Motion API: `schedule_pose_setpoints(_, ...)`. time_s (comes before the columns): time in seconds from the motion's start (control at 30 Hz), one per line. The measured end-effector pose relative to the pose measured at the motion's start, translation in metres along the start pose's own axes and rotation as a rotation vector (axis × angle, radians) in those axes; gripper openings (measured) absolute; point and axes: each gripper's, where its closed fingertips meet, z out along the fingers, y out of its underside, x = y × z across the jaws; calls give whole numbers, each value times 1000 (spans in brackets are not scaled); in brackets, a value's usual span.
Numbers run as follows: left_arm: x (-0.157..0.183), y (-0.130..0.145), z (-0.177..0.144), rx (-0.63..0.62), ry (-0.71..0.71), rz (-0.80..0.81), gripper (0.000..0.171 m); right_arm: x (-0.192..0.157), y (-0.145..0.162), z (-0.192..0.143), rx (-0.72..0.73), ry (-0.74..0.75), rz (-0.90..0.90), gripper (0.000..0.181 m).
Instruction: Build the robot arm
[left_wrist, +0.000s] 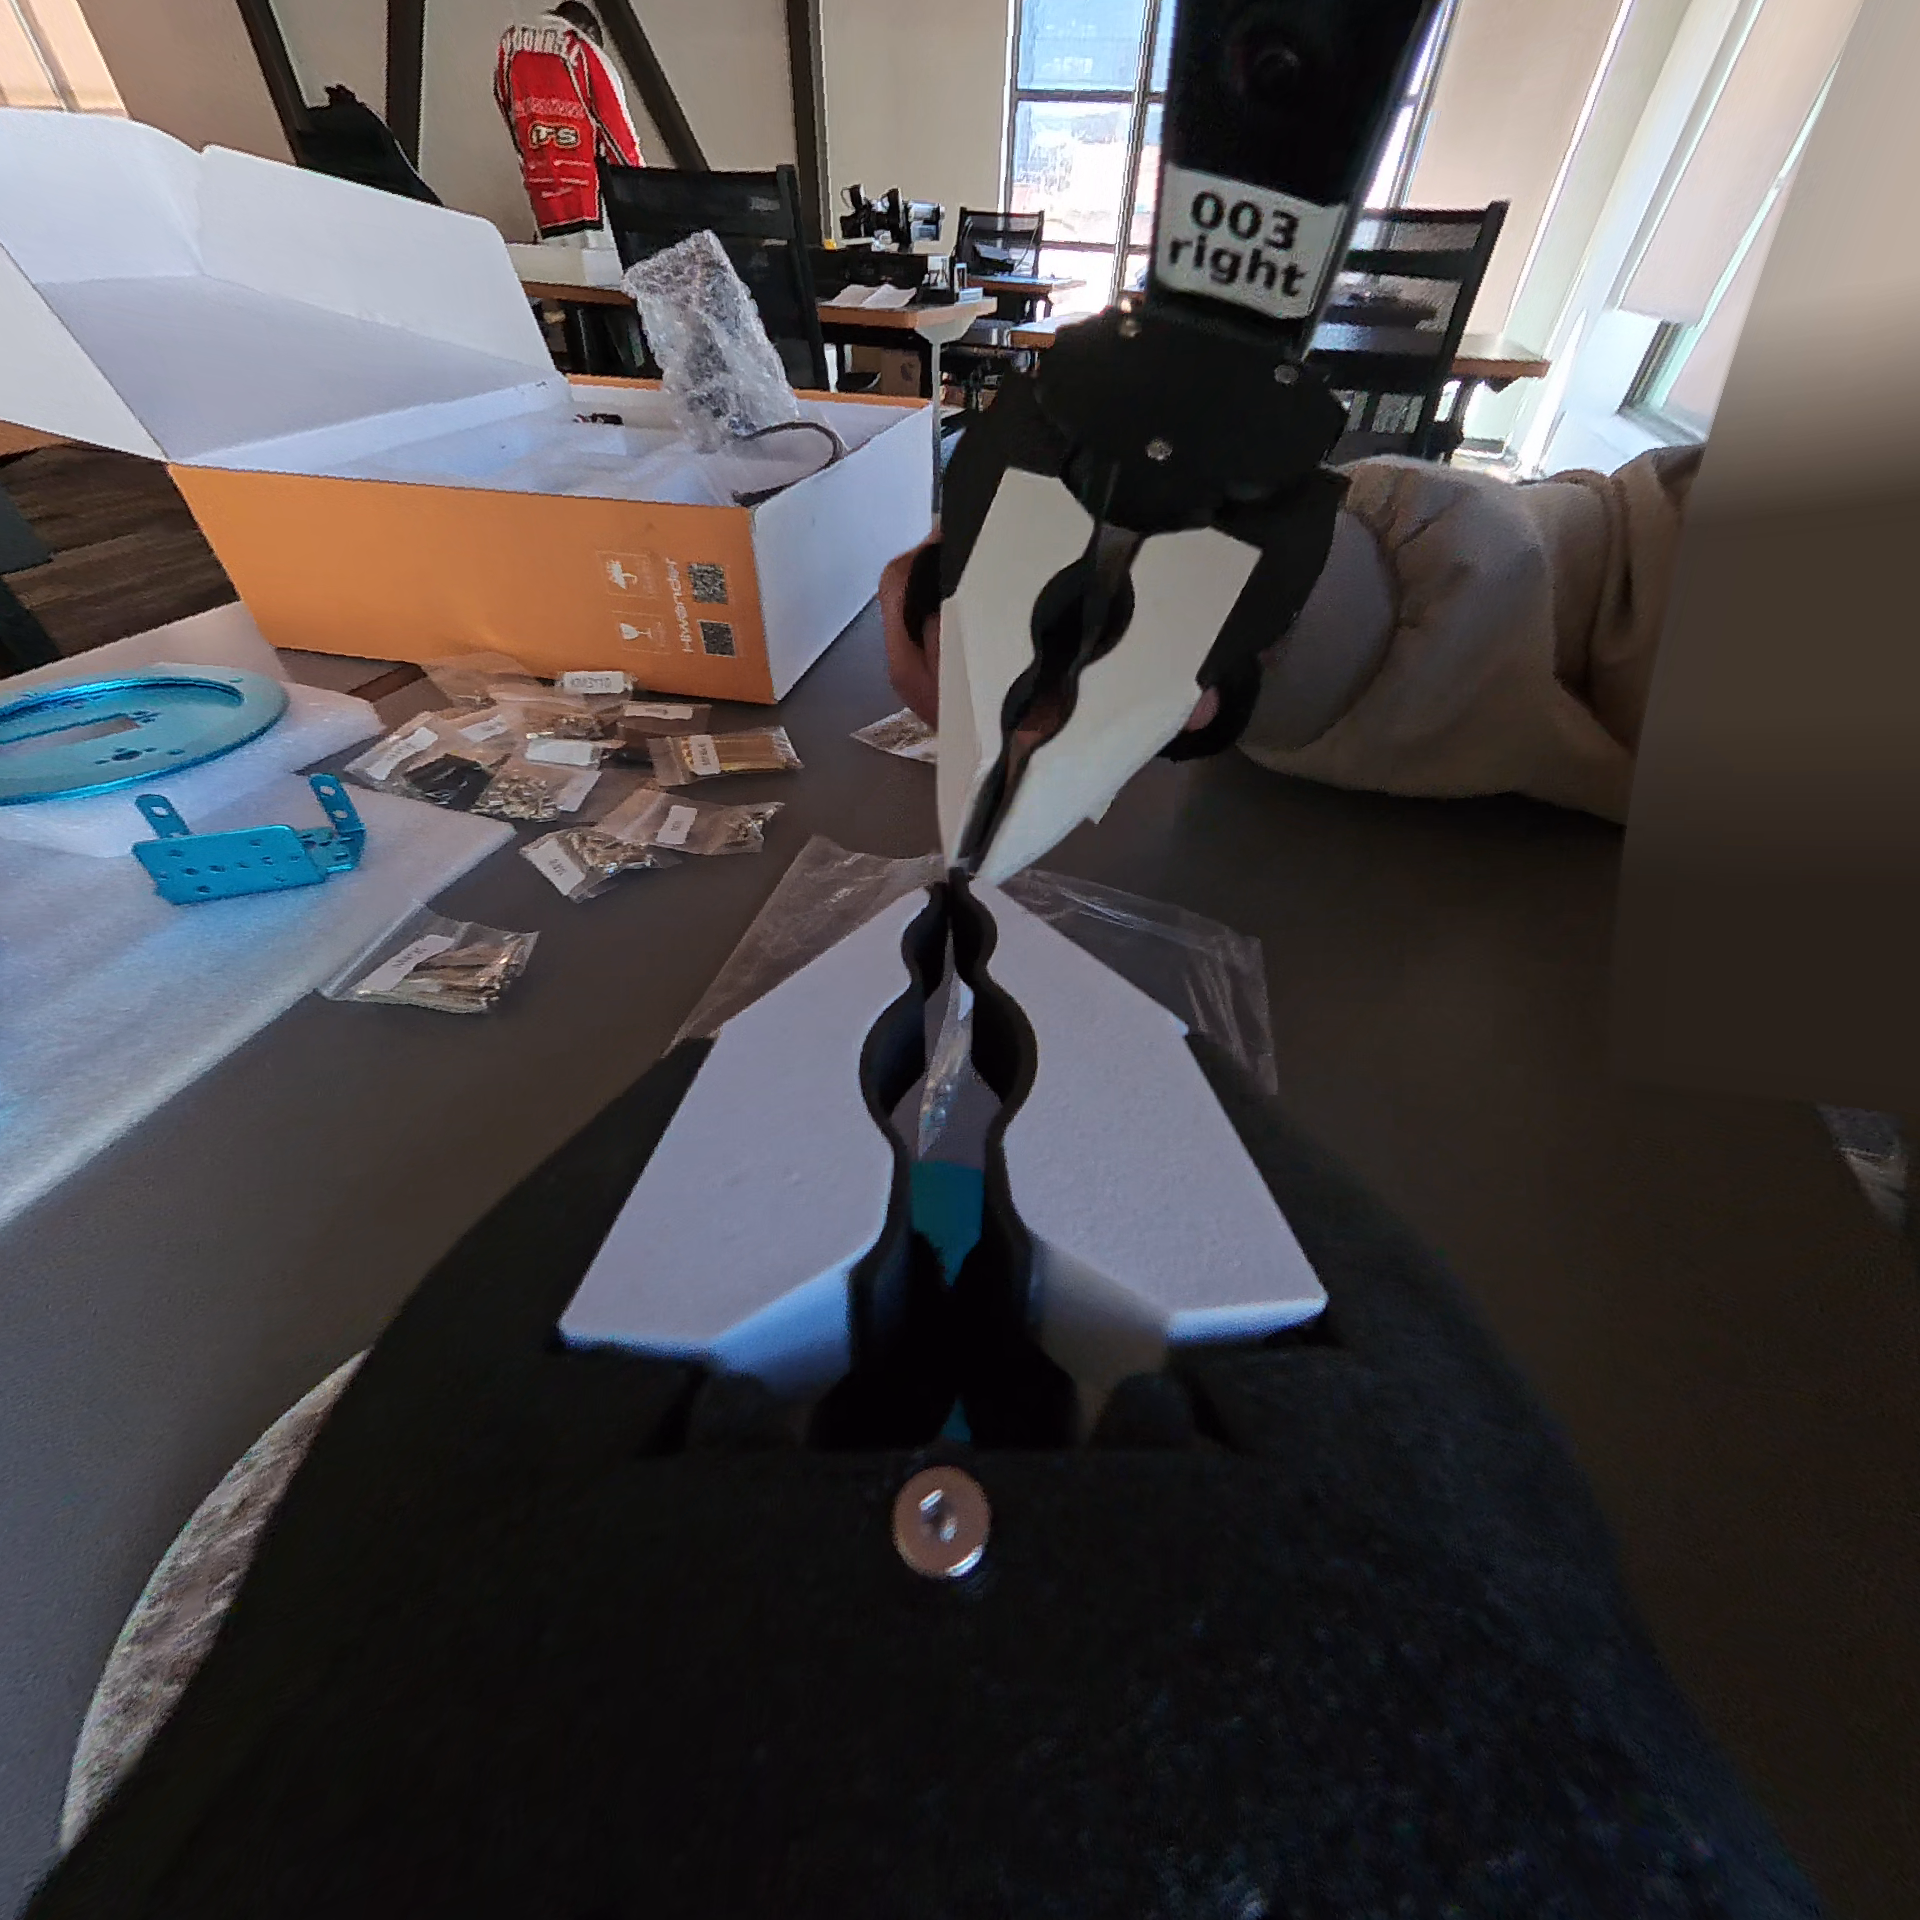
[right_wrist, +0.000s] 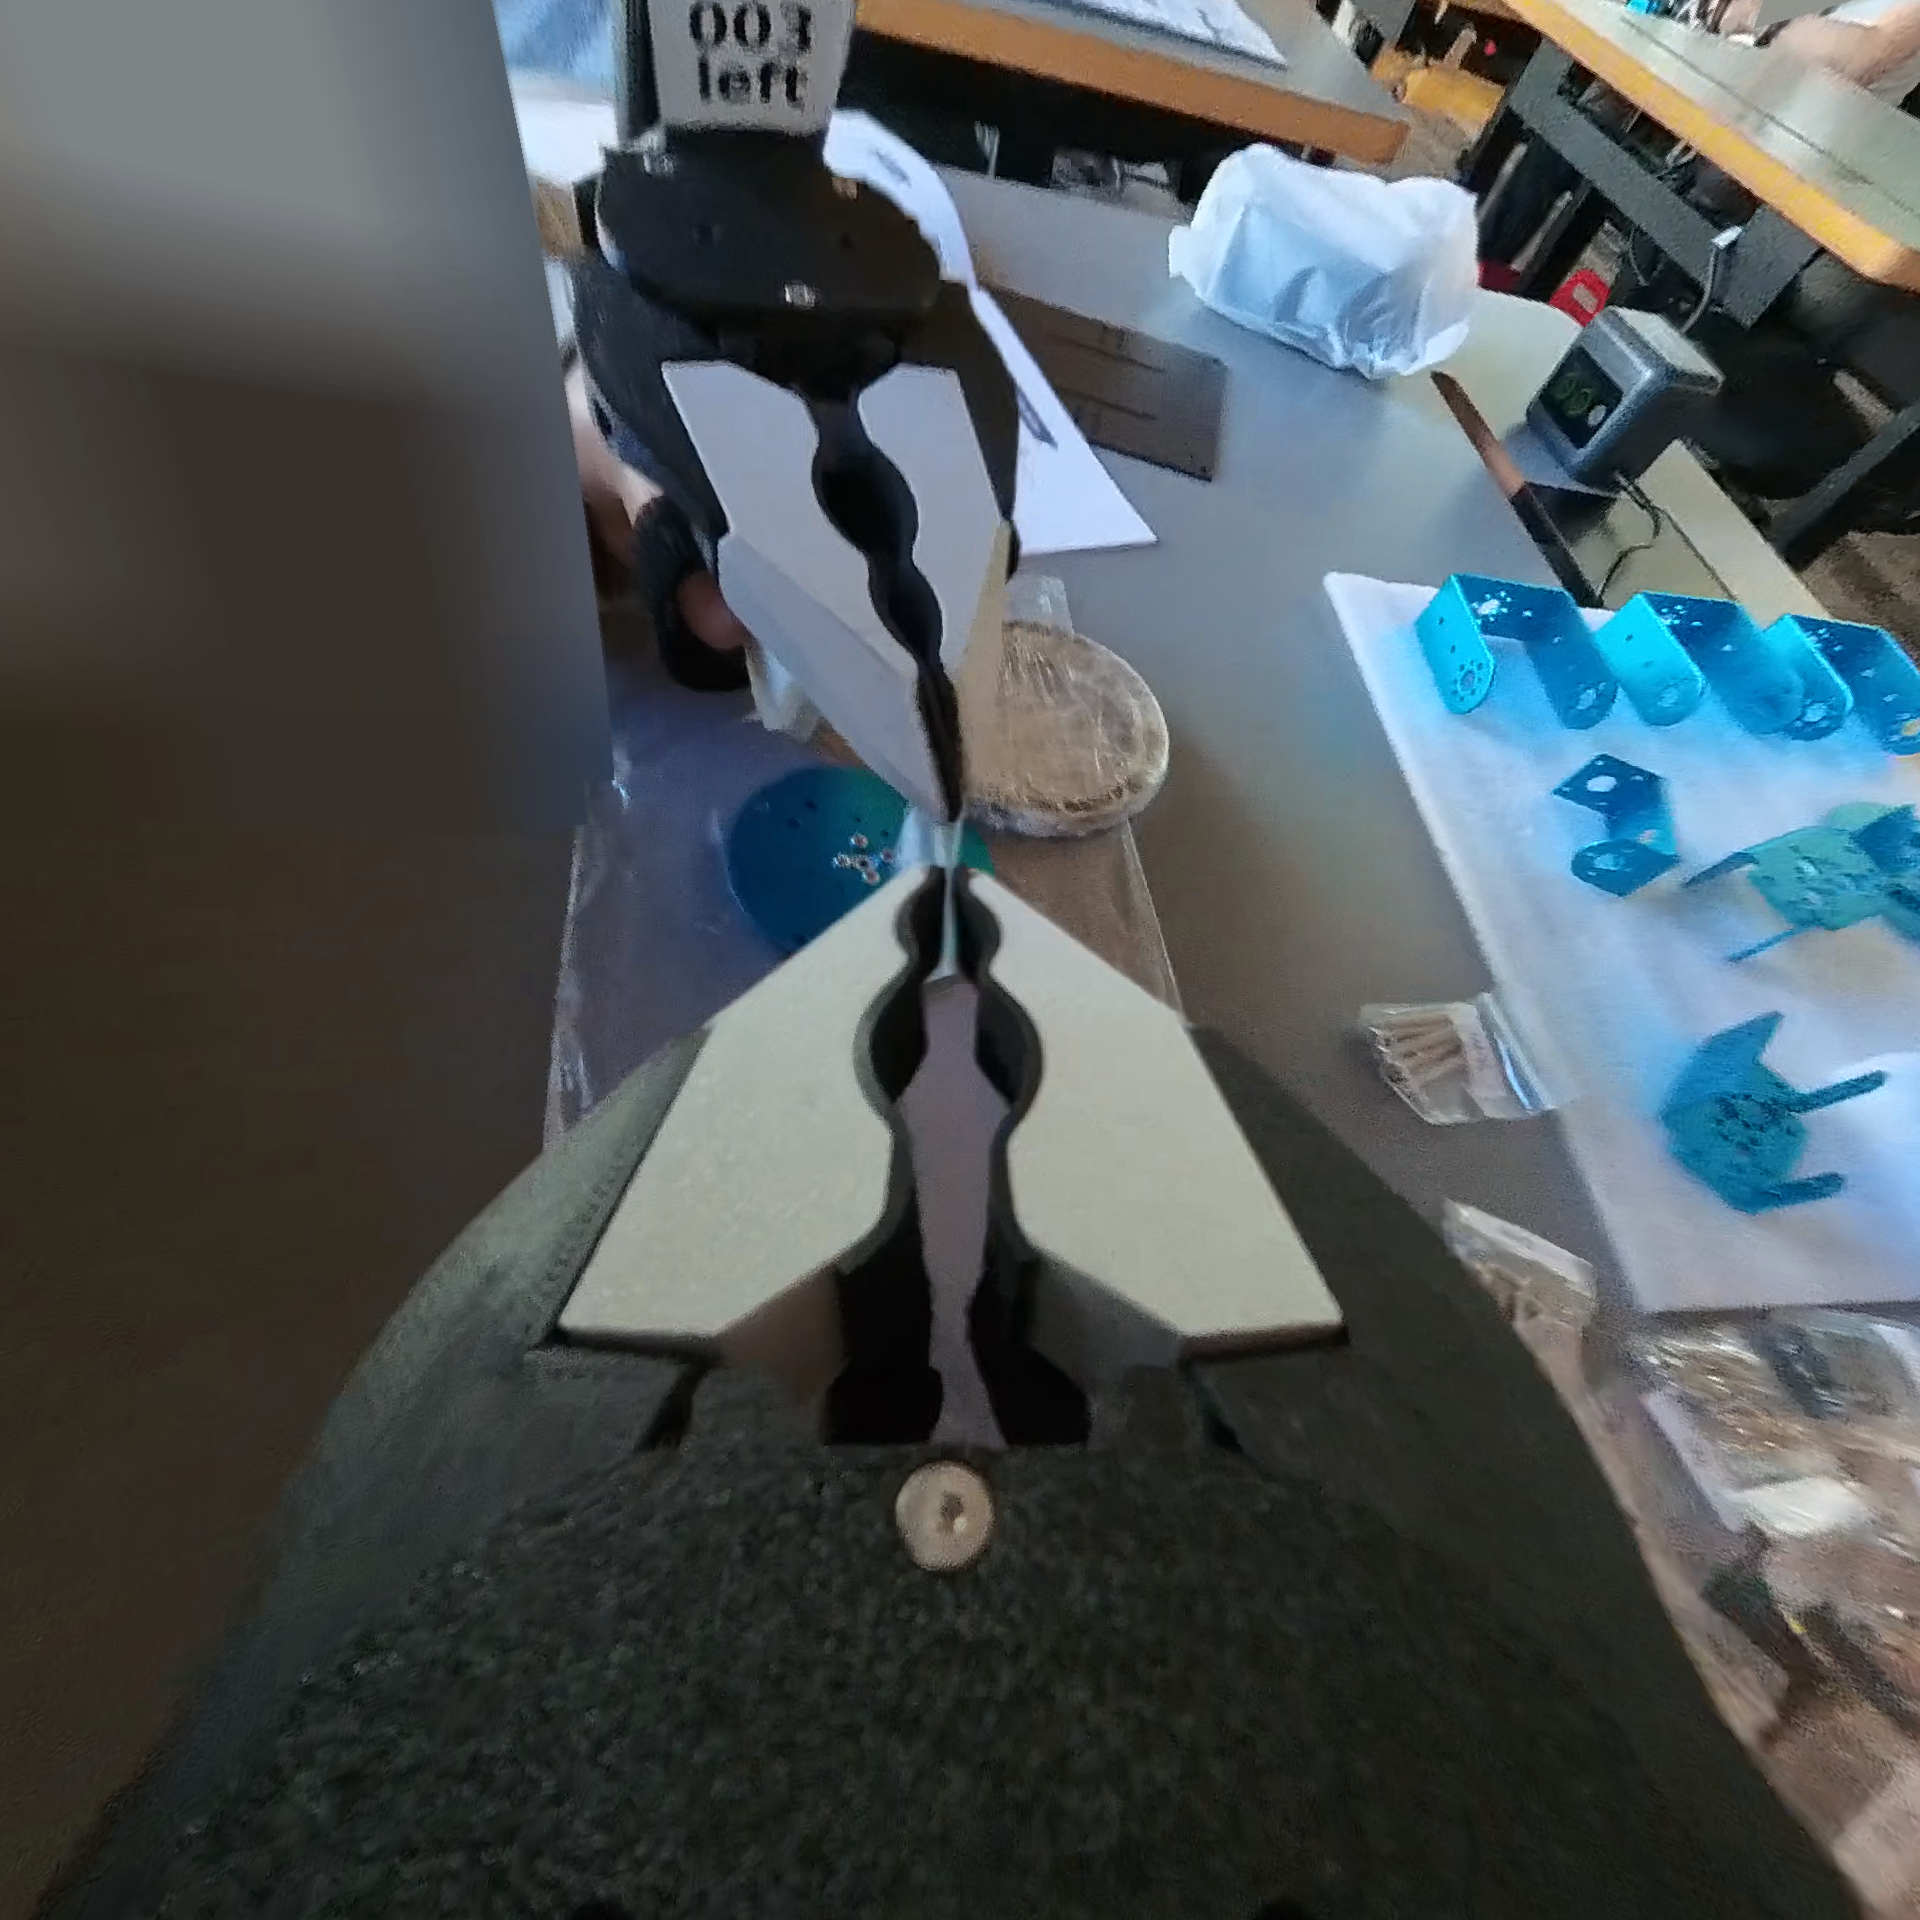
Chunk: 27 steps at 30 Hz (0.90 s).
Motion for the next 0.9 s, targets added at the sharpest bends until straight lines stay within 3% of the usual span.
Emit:
schedule_pose_setpoints(0.13,2,-4,-2,25,41,-54,0,-2,-6,-4,44,-76,76,0)
schedule_pose_setpoints(0.3,7,-12,-4,60,110,-145,0,-4,-16,-11,119,-290,362,0)
schedule_pose_setpoints(0.5,9,-12,-6,66,142,-168,0,-8,-20,-12,151,-339,425,0)
schedule_pose_setpoints(0.9,10,-15,-8,84,120,-108,0,-1,-19,-8,110,-159,282,0)
